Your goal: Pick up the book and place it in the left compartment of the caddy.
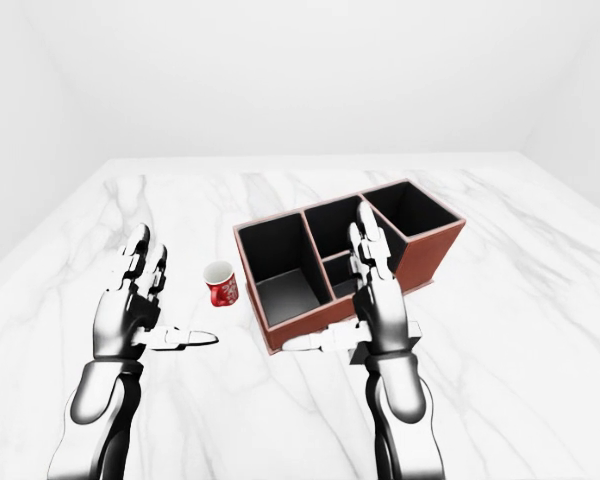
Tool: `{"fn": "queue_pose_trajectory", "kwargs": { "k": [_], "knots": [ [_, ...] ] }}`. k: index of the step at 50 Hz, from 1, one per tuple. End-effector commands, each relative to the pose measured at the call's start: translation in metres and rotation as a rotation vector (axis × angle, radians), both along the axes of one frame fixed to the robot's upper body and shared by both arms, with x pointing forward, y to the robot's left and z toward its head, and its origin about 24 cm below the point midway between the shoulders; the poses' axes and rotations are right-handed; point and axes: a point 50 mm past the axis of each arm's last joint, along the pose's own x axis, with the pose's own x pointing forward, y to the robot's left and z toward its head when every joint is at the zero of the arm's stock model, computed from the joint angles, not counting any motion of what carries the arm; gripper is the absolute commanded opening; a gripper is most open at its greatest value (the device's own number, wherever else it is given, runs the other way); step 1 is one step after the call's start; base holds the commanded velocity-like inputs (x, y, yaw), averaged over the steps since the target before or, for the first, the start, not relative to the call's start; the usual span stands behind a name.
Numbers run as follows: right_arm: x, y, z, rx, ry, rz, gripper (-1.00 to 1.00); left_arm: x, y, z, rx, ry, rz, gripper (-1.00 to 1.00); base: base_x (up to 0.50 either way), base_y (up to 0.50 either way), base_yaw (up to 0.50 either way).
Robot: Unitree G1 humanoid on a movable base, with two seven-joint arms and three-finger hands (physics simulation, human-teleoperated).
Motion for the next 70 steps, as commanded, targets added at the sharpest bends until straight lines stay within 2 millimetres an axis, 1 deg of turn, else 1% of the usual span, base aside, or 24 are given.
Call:
{"fn": "queue_pose_trajectory", "kwargs": {
  "k": [1,3,4,7,9,11,13,15,22,24,26,27,30,35,39,43,46,50,54,59,64,70],
  "knots": [
    [-0.005,-0.008,0.008,-0.171,-0.038,-0.034,1.00,0.001,0.001,0.001,0.002,-0.005,0.000,1.00,0.00,0.00,0.00],
    [-0.005,-0.014,0.007,-0.363,-0.027,-0.071,1.00,0.000,0.001,0.002,0.002,-0.007,0.002,1.00,0.00,0.00,0.00],
    [-0.005,-0.021,0.004,-0.463,-0.006,-0.081,1.00,0.000,0.001,0.001,0.002,-0.004,0.004,1.00,0.00,0.00,0.00],
    [-0.009,-0.032,0.001,-0.567,0.043,-0.089,1.00,0.000,0.001,-0.001,0.001,0.005,0.004,1.00,0.00,0.00,0.00],
    [-0.013,-0.041,-0.002,-0.671,0.092,-0.104,1.00,-0.001,-0.001,-0.002,0.001,0.009,0.002,1.00,0.00,0.00,0.00],
    [-0.017,-0.044,-0.001,-0.755,0.084,-0.113,1.00,-0.001,-0.002,0.000,0.003,0.000,0.000,1.00,0.00,0.00,0.00],
    [-0.018,-0.046,-0.001,-0.802,0.077,-0.124,1.00,-0.001,-0.002,0.001,0.004,-0.006,-0.001,1.00,0.00,0.00,0.00],
    [-0.020,-0.049,-0.002,-0.888,0.068,-0.131,1.00,-0.001,-0.001,0.003,0.005,-0.013,0.001,1.00,0.00,0.00,0.00],
    [-0.020,-0.070,-0.018,-0.994,0.203,-0.238,1.00,-0.003,-0.002,0.004,0.004,-0.017,0.000,1.00,0.00,0.00,0.00],
    [-0.018,-0.076,-0.024,-1.029,0.230,-0.288,1.00,-0.004,-0.002,0.005,0.005,-0.020,-0.001,1.00,0.00,0.00,0.00],
    [-0.012,-0.077,-0.026,-1.061,0.233,-0.319,1.00,-0.004,-0.002,0.005,0.005,-0.021,0.000,1.00,0.00,0.00,0.00],
    [-0.009,-0.078,-0.026,-1.066,0.229,-0.332,1.00,-0.004,-0.002,0.005,0.004,-0.022,0.000,1.00,0.00,0.00,0.00],
    [0.004,-0.063,-0.030,-1.106,0.196,-0.329,1.00,-0.003,-0.002,0.003,0.002,-0.015,0.001,1.00,0.00,0.00,0.00],
    [0.013,-0.048,-0.037,-1.155,0.159,-0.313,1.00,-0.002,-0.001,0.003,0.002,-0.014,0.002,1.00,0.00,0.00,0.00],
    [0.021,-0.038,-0.047,-1.205,0.142,-0.305,1.00,0.000,-0.001,0.002,0.002,-0.009,-0.001,1.00,0.00,0.00,0.00],
    [0.016,-0.047,-0.055,-1.262,0.166,-0.330,1.00,0.001,-0.001,0.002,0.003,-0.009,-0.001,1.00,0.00,0.00,0.00],
    [0.007,-0.065,-0.061,-1.308,0.213,-0.385,1.00,0.001,0.000,0.002,0.001,-0.007,0.000,1.00,0.00,0.00,0.00],
    [0.007,-0.067,-0.066,-1.355,0.238,-0.401,1.00,0.001,-0.001,0.000,0.001,-0.001,-0.001,1.00,0.00,0.00,0.00],
    [0.016,-0.052,-0.071,-1.396,0.215,-0.360,1.00,0.000,-0.001,0.000,0.001,-0.002,0.001,1.00,0.00,0.00,0.00],
    [0.020,-0.043,-0.076,-1.425,0.190,-0.335,1.00,0.000,-0.001,-0.003,-0.001,0.012,0.000,1.00,0.00,0.00,0.00],
    [0.025,-0.041,-0.087,-1.458,0.178,-0.325,1.00,0.000,-0.002,-0.003,-0.001,0.015,-0.001,1.00,0.00,0.00,0.00],
    [0.023,-0.044,-0.098,-1.491,0.202,-0.309,1.00,0.001,-0.001,-0.004,-0.002,0.019,-0.001,1.00,0.00,0.00,0.00]
  ]
}}
